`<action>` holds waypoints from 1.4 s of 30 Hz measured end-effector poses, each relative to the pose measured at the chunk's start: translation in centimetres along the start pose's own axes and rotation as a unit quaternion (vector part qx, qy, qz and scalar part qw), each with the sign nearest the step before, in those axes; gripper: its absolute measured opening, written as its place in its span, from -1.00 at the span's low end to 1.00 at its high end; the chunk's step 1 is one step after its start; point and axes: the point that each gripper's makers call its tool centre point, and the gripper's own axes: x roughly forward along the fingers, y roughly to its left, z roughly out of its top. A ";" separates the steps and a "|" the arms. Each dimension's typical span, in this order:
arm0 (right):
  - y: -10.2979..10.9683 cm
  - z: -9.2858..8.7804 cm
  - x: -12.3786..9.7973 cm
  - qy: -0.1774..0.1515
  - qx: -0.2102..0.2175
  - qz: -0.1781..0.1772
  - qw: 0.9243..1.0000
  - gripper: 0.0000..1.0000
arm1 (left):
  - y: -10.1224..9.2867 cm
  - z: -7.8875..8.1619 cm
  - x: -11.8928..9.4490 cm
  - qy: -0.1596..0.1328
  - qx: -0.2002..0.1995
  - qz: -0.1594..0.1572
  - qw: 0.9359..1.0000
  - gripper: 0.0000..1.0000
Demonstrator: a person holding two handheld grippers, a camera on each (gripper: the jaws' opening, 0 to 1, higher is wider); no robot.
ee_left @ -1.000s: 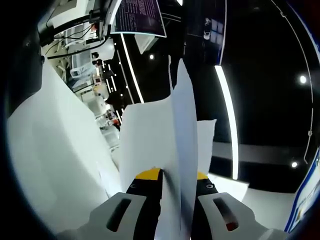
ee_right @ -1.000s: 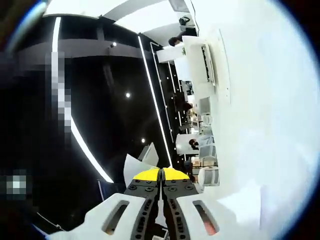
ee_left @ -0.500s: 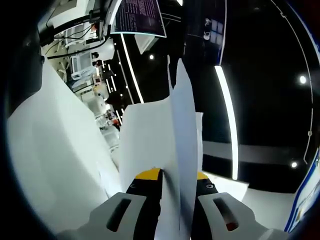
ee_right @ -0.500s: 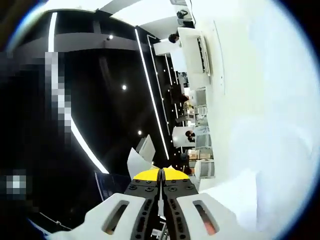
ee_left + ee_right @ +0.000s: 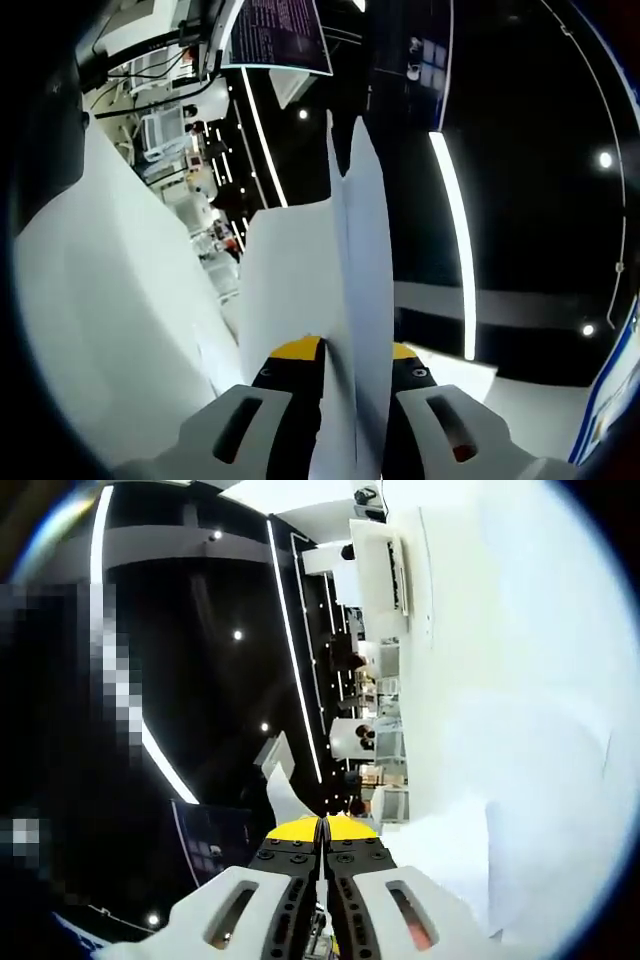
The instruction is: Organize the stack of printing papers by aligning and flattening the scattered papers on the table
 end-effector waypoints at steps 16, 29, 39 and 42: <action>-1.8 -1.2 -1.5 0.009 -0.006 -0.021 1.000 -1.00 | 0.0 0.1 0.0 -0.001 0.000 -0.001 1.000 -0.62; -3.2 -2.0 -2.2 0.017 -0.012 -0.037 0.999 -1.00 | 0.1 0.2 0.0 -0.002 0.001 0.001 1.000 -0.62; -3.8 -2.2 -2.4 0.021 -0.011 -0.043 0.999 -1.00 | 0.1 0.2 0.0 -0.002 0.003 -0.002 1.000 -0.62; -3.8 -2.3 -2.5 0.024 -0.012 -0.044 0.999 -1.00 | 0.1 0.2 0.0 -0.003 0.003 -0.002 1.000 -0.62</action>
